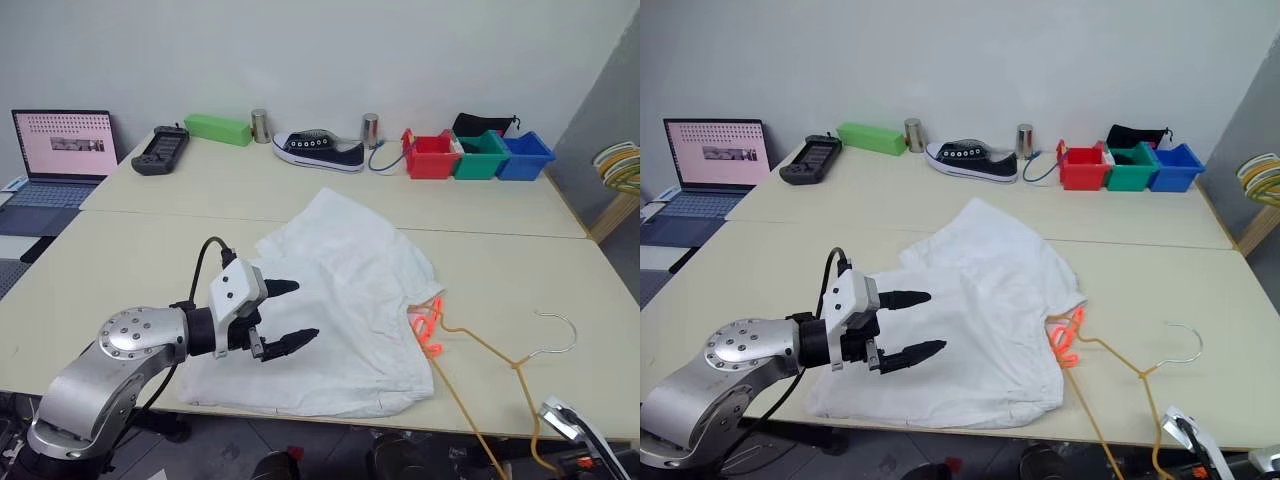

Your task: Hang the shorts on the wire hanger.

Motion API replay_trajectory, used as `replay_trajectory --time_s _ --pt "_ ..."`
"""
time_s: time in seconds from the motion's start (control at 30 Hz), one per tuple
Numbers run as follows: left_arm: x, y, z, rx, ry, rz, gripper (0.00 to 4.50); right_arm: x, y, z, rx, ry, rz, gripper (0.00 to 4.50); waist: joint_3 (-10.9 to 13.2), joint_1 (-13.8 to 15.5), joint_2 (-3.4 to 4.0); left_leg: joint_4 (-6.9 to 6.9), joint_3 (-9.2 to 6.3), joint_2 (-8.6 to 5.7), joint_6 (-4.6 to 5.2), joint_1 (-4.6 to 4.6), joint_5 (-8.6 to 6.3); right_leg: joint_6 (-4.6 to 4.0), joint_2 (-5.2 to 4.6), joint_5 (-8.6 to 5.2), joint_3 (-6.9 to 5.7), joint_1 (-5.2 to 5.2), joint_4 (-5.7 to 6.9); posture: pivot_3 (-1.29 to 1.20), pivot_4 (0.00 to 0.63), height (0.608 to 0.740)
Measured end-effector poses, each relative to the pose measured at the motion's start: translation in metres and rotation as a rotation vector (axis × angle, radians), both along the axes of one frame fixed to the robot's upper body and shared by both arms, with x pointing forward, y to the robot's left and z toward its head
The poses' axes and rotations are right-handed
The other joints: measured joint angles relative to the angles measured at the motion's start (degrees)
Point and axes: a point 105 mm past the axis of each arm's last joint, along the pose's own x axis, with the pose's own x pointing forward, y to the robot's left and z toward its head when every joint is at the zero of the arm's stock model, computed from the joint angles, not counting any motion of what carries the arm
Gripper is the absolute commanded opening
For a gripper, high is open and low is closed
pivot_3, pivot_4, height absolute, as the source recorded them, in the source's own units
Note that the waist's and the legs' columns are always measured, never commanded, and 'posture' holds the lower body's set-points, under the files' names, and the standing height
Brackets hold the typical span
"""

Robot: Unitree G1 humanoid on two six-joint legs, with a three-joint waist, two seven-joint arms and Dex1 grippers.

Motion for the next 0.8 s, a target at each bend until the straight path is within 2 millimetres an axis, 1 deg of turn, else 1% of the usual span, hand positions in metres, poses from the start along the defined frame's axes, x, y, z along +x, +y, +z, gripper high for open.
replay_trajectory --time_s 0.13,0.3,0.37,0.43,0.5,0.6,0.7,0.8 --pt "0.0 0.001 -0.001 0.006 0.002 0.002 4.42 -0.003 0.001 -0.005 -0.008 0.047 -0.007 0.0 0.0 0.8 0.03 0.0 0.0 0.0 0.0 0.0 0.0 0.0 0.0 0.0 0.01 -0.01 0.0 -0.25 0.087 0.74" --pt "-0.002 0.004 -0.005 0.02 0.016 0.01 4.42 -0.009 -0.01 -0.008 -0.031 0.128 -0.054 0.0 0.0 1.8 0.04 0.01 0.01 0.01 0.0 0.0 0.0 -0.05 -0.01 -0.02 0.02 -0.01 0.0 -0.25 0.088 0.74" --pt "-0.002 0.004 -0.005 0.021 0.014 0.011 4.42 -0.009 -0.011 -0.008 -0.024 0.142 -0.071 0.0 0.0 2.2 0.04 0.01 0.01 0.02 0.0 0.0 0.0 -0.06 0.0 -0.03 0.01 -0.01 0.0 -0.24 0.084 0.74" --pt "-0.002 0.005 -0.004 0.023 0.009 0.012 4.42 0.001 -0.008 -0.007 0.003 0.134 -0.097 0.0 0.0 2.3 0.02 0.01 0.01 0.04 0.0 0.02 0.0 -0.07 0.02 -0.03 0.01 -0.01 0.0 -0.24 0.084 0.74" --pt "-0.002 0.005 -0.004 0.026 0.008 0.012 4.42 0.014 0.001 -0.008 0.057 0.1 -0.122 0.0 0.0 2.3 -0.06 0.02 0.0 0.13 -0.01 0.02 0.0 -0.15 0.1 -0.05 0.01 0.0 -0.02 -0.23 0.077 0.74" --pt "-0.002 0.004 -0.003 0.028 -0.005 0.01 4.42 0.033 0.02 -0.014 0.141 0.077 -0.157 0.0 0.1 2.3 0.07 0.03 0.04 0.12 0.0 0.02 0.0 -0.1 0.1 0.02 0.07 -0.01 0.0 -0.23 0.072 0.74" --pt "-0.001 0.005 -0.003 0.037 -0.011 0.01 4.42 0.054 0.025 -0.018 0.175 0.068 -0.21 0.0 0.1 2.3 0.15 0.04 0.07 0.1 0.01 0.01 0.01 0.06 0.09 0.19 0.08 -0.02 0.01 -0.23 0.068 0.74" --pt "0.0 0.005 -0.002 0.04 -0.019 0.006 4.42 0.071 0.026 -0.021 0.176 0.074 -0.249 0.0 0.1 2.3 0.21 0.03 0.07 0.1 0.02 0.01 0.01 -0.07 0.11 0.26 0.06 -0.02 0.01 -0.23 0.062 0.74"
